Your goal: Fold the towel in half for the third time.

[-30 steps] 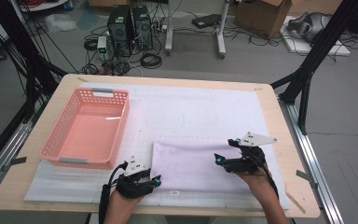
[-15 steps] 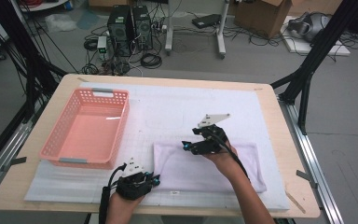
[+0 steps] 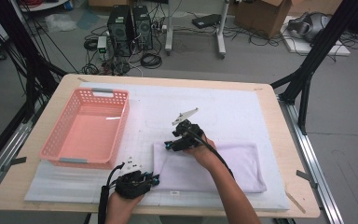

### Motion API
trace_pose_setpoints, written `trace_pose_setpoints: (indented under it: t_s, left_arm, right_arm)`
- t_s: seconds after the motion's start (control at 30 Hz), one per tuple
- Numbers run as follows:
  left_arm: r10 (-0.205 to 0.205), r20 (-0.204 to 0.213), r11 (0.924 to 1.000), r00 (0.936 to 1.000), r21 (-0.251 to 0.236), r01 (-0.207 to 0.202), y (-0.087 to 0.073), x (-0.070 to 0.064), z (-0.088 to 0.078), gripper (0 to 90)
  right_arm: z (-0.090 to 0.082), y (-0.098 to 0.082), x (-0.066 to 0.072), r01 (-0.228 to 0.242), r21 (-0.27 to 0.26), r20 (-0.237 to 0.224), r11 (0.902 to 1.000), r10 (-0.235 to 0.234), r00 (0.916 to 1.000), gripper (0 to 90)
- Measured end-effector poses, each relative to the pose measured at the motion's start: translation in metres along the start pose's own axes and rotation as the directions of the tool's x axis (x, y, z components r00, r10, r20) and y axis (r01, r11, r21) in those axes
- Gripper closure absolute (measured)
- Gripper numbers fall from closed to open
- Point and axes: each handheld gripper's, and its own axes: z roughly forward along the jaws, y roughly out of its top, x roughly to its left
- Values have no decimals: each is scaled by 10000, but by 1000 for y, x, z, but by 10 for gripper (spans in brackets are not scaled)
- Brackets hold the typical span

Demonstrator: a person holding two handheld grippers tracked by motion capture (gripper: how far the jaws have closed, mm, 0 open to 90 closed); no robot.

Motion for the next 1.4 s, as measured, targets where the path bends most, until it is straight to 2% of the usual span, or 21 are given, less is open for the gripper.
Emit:
trace_pose_setpoints:
  t_s: [0.1,0.37,0.47,0.53,0.67,0.87,1.0,1.13,1.23,1.4]
  left_arm:
    - [-2,-10,10000,10000,9,2,0,0,0,780]
    - [-97,13,10000,10000,25,97,0,1,0,784]
    - [-162,51,9999,9999,40,162,1,2,-1,786]
    - [-201,72,9998,9998,40,201,1,3,-1,793]
    - [-239,79,9997,9997,-2,239,4,3,-5,806]
    - [-253,190,9979,9995,-591,264,16,2,-18,812]
    - [-250,378,9946,9990,-999,287,27,4,-28,813]
    - [-85,618,9913,9981,-1303,166,38,2,-34,813]
    - [34,936,9889,9956,-1484,105,48,-4,-32,813]
    - [523,1247,9909,9908,-1299,-360,65,-21,-17,813]
  right_arm:
    - [10,2,1,252,407,-193,9989,-245,9995,479]
    - [26,11,3,743,1034,-514,9919,-693,9963,614]
    - [26,12,3,853,1146,-639,9897,-784,9949,755]
    - [24,13,4,1065,1110,-617,9881,-1001,9931,817]
    - [21,15,5,1069,768,-580,9913,-1026,9930,834]
    - [7,19,5,936,-198,-633,9954,-947,9935,836]
    - [-4,24,4,900,-954,-591,9914,-959,9936,836]
    - [-17,32,6,1029,-1605,-466,9817,-1117,9927,835]
    - [-27,33,5,1142,-1780,-294,9774,-1213,9922,834]
    - [-44,26,-3,1092,-1850,32,9767,-1105,9939,834]
